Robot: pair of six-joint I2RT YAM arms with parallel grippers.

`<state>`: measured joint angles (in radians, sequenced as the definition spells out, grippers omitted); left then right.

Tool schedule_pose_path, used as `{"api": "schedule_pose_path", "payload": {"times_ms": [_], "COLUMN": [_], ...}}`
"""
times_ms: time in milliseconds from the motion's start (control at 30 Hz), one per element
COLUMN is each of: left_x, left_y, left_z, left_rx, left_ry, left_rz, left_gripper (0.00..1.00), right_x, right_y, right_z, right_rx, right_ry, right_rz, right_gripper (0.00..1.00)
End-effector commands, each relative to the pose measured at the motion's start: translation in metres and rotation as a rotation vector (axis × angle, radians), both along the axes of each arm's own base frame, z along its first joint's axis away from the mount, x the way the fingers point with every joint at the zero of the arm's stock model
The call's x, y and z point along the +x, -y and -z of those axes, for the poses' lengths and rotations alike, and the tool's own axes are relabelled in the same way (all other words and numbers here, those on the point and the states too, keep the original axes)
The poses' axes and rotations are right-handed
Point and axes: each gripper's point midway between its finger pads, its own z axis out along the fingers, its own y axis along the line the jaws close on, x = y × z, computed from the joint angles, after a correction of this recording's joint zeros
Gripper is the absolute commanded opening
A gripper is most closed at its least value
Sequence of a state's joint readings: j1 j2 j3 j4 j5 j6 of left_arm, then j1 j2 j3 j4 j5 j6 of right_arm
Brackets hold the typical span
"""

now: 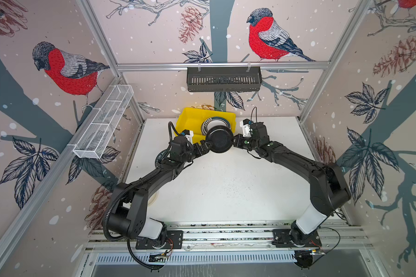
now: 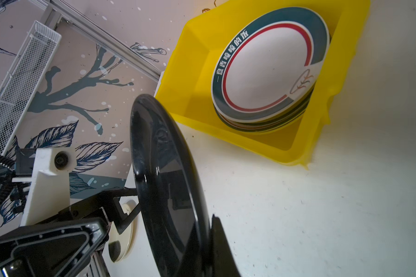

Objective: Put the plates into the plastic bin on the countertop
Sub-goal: 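Carry the black plate into the yellow bin with right gripper while left gripper withdraws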

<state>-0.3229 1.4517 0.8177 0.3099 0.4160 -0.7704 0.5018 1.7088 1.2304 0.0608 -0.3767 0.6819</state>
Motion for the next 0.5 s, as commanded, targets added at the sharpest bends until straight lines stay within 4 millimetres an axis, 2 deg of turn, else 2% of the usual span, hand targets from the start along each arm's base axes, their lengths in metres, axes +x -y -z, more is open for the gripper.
{"api": "schedule_pose_path", "payload": {"times_ms": [0,233,367,467], "left_x": [0.006,0.002,-0.002,-0.004], "left_y": [0.001,-0.004,-0.012,-0.024], "left_z": [-0.017,-0.020,-0.025,-0.025], "left_rx": [-0.039,-0.023,0.012,0.058], "left_ry": [0.064,0.076,0.091,0.101], "left_rz": [0.003,-0.006,-0.031,-0.078], "left_gripper": [0.98,0.98,0.98,0.98], "right_x": [0.020,0.070,0.094,0.112], "right_y": [0.002,0.001,-0.005,-0.007], "right_z": [-0.007,-0.010,-0.020,-0.015], "right_rx": [-0.012,-0.011,0.014,0.008], "right_ry": [0.036,0.052,0.073,0.061], "right_rz": [0.037,0.069,0.060,0.074], "right_gripper": [0.00,0.00,0.00,0.00]}}
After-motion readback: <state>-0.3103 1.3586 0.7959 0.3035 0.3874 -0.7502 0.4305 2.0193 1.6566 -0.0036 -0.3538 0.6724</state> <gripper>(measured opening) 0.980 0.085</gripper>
